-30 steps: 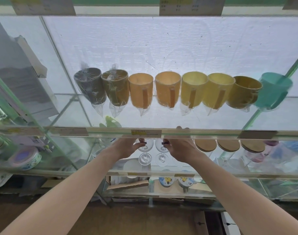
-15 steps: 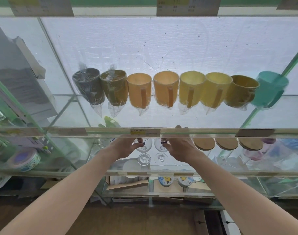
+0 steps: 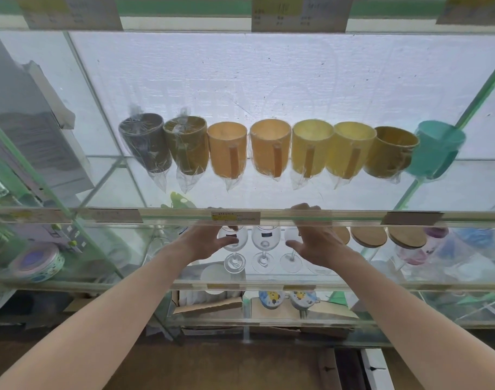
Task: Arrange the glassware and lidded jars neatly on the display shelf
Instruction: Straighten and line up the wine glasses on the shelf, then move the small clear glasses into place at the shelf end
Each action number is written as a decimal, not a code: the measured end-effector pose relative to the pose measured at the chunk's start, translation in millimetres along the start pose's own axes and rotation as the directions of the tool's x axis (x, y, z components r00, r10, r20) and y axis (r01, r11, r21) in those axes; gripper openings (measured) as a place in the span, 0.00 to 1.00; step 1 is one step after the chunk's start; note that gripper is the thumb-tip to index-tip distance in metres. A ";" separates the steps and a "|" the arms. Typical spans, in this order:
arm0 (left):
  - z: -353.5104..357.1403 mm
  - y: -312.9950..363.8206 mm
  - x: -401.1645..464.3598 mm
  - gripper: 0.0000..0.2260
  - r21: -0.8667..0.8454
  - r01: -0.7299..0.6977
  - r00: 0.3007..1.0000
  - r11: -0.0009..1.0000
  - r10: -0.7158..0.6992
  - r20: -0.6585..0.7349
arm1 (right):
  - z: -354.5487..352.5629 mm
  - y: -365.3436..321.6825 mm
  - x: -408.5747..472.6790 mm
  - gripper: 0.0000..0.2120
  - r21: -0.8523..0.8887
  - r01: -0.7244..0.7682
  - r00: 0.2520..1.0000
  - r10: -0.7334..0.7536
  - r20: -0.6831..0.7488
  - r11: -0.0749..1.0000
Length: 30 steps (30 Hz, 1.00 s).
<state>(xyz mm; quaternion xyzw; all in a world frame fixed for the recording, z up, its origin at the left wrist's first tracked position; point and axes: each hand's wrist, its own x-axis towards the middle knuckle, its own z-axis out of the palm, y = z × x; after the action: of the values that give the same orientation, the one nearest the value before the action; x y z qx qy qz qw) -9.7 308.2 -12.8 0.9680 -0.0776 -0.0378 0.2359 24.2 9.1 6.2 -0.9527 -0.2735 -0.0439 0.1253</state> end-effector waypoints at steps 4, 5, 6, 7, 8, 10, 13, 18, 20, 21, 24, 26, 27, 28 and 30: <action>-0.9 5.6 -2.9 0.29 0.062 -0.009 0.999 0.998 0.012 -0.036 | -1.4 8.4 -9.5 0.36 0.025 -0.051 0.999 0.050 0.015 0.998; -1.1 7.3 -4.6 0.29 0.076 -0.030 0.998 0.997 0.034 -0.053 | -1.0 8.6 -11.8 0.37 0.028 -0.055 0.998 0.054 0.022 0.998; -0.9 8.7 -6.5 0.29 0.084 -0.051 0.995 0.995 0.058 -0.075 | -0.4 8.1 -14.3 0.38 0.032 -0.053 0.998 0.052 0.026 0.998; 0.1 10.0 -8.6 0.29 0.091 -0.068 0.992 0.993 0.078 -0.101 | 0.1 6.8 -16.6 0.40 0.040 -0.047 0.999 0.046 0.028 0.998; 0.8 10.9 -11.0 0.28 0.102 -0.072 0.989 0.992 0.084 -0.125 | 0.6 4.7 -19.0 0.42 0.053 -0.037 0.999 0.035 0.027 0.998; 3.1 12.3 -16.7 0.28 0.127 -0.041 0.987 0.991 0.060 -0.149 | 1.9 -1.6 -24.3 0.44 0.070 0.002 1.000 -0.003 0.015 0.998; 9.3 11.1 -30.9 0.30 0.115 -0.013 0.980 0.993 0.035 -0.195 | 6.0 -13.0 -29.4 0.42 0.039 0.104 0.994 -0.103 -0.017 0.994; 9.7 15.6 -64.7 0.37 0.103 0.036 0.963 0.994 -0.007 -0.268 | 13.4 -39.0 -34.4 0.38 0.016 0.285 0.958 -0.285 -0.018 0.958; 9.5 17.2 -77.9 0.35 0.106 0.064 0.958 0.992 -0.031 -0.285 | 20.0 -53.8 -38.1 0.38 0.014 0.369 0.929 -0.369 -0.034 0.929; 10.0 17.2 -84.9 0.35 0.099 0.074 0.957 0.992 -0.043 -0.287 | 23.8 -62.5 -40.5 0.38 0.023 0.405 0.914 -0.404 -0.039 0.914; 15.4 13.2 -108.5 0.34 0.082 0.126 0.953 0.989 -0.098 -0.286 | 36.3 -88.9 -46.5 0.37 0.077 0.477 0.879 -0.477 -0.027 0.875; 19.9 6.1 -125.2 0.34 0.069 0.162 0.951 0.984 -0.137 -0.278 | 45.4 -105.9 -48.1 0.37 0.117 0.495 0.867 -0.498 -0.006 0.861; 22.1 1.1 -132.8 0.33 0.062 0.176 0.949 0.982 -0.153 -0.275 | 49.6 -113.2 -47.5 0.37 0.130 0.498 0.864 -0.503 0.006 0.857; 23.5 -4.5 -139.3 0.32 0.058 0.192 0.947 0.980 -0.169 -0.274 | 53.9 -120.1 -45.8 0.36 0.136 0.501 0.862 -0.507 0.016 0.855; 23.7 -17.5 -147.7 0.31 0.052 0.234 0.939 0.971 -0.212 -0.273 | 60.5 -132.0 -38.8 0.35 0.146 0.497 0.862 -0.506 0.030 0.855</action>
<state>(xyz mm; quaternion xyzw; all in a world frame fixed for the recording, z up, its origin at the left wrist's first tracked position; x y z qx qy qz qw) -155.5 337.7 -36.6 0.9758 0.0634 0.0688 0.1976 -78.0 113.3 -29.7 -0.8389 -0.5186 -0.0247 0.1634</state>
